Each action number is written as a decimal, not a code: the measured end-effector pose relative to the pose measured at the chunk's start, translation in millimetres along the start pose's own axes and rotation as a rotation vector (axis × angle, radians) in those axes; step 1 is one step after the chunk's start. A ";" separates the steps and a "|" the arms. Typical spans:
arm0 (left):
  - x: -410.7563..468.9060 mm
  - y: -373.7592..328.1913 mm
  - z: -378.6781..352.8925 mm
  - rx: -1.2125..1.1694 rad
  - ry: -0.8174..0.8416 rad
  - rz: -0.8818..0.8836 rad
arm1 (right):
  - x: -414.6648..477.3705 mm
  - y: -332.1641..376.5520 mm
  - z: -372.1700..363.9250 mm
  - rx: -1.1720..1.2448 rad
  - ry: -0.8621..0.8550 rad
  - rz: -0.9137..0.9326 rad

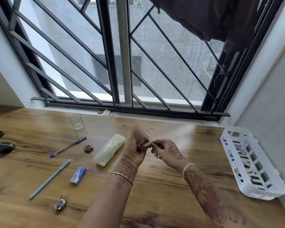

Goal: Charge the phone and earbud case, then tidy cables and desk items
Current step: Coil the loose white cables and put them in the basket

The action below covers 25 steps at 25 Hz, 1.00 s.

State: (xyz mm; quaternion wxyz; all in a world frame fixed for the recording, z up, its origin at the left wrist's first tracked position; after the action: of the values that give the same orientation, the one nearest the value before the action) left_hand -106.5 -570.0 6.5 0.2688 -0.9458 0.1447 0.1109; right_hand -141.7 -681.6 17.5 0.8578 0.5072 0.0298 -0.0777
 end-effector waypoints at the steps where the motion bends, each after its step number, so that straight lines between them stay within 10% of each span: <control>1: -0.8 -0.9 0.4 0.014 -0.029 -0.028 | -2.0 -0.3 -2.0 0.075 0.023 -0.032; 7: -1.7 1.3 1.4 0.085 -0.045 -0.040 | -3.6 -4.5 -0.8 0.045 -0.029 -0.096; 25: -12.1 21.0 1.3 0.288 0.050 0.110 | 1.7 -24.6 -2.5 0.945 -0.109 -0.252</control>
State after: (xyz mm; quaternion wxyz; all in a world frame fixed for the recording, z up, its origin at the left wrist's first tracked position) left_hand -125.0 -583.8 -1.1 0.3916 -0.8905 0.2172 0.0801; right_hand -144.0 -691.3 -5.3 0.5181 0.8284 0.0074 -0.2126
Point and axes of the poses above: each hand's wrist, its own x-axis towards the middle knuckle, its own z-axis out of the back of the hand, y = z × x, the point moved 5 cm from there along x, towards the middle knuckle, and after that the axes turned 6 degrees about -z, right-handed, at the moved point
